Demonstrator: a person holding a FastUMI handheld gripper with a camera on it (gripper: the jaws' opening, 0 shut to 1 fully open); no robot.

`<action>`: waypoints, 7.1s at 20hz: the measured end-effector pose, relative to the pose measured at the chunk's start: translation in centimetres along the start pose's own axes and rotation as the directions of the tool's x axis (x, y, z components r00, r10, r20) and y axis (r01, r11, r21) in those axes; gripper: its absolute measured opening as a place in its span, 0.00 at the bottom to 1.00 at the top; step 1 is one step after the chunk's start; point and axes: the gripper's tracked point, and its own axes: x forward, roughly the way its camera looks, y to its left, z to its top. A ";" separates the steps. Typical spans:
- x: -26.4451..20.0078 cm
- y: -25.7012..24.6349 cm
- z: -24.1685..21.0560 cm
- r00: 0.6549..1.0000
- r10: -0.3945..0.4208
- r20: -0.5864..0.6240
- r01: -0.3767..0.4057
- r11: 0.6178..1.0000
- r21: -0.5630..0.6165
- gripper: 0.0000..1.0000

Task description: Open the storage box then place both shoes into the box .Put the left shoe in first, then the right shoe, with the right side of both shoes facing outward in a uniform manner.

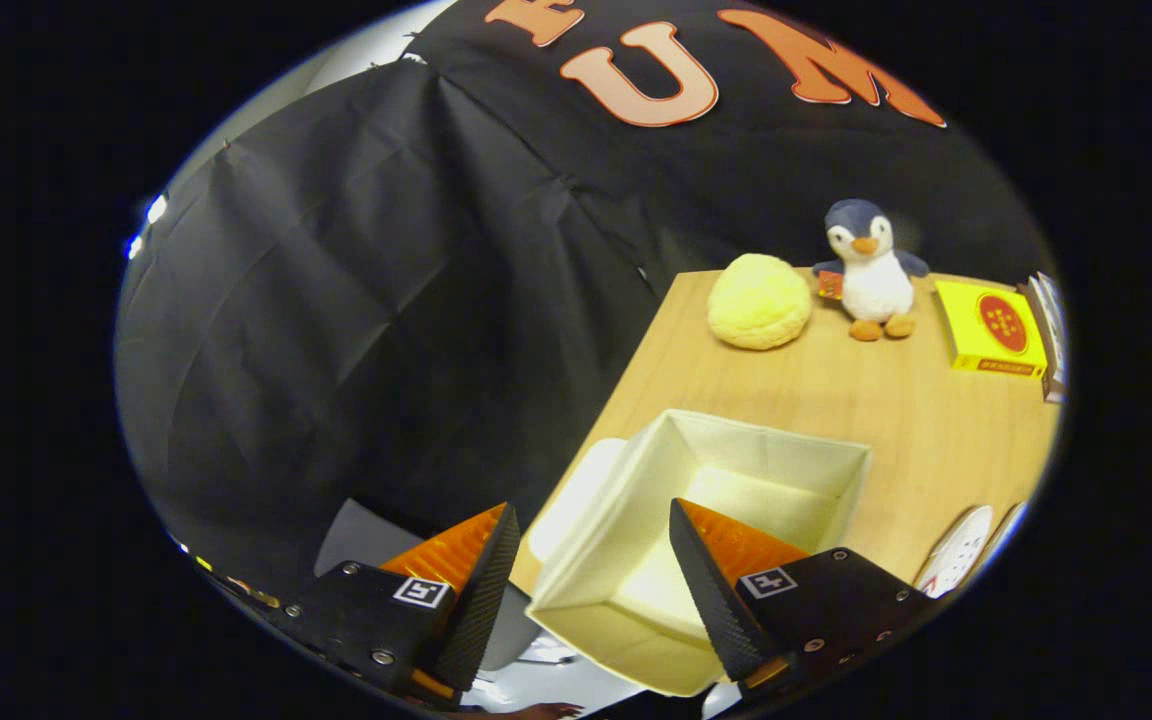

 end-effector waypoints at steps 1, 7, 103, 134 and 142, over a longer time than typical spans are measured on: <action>-0.9 -1.7 -0.3 0.999 -0.036 0.007 0.036 0.999 -0.025 0.90; -6.3 -11.9 -2.7 0.967 -0.241 0.083 0.247 0.966 -0.077 0.90; -7.9 -26.4 -15.6 0.966 -0.226 -0.128 0.259 0.876 0.407 0.03; 11.4 -7.5 -12.2 0.899 -0.254 -0.357 0.415 0.754 0.509 0.08; 9.9 -3.5 -9.0 0.978 -0.021 -0.207 0.137 0.816 0.562 0.40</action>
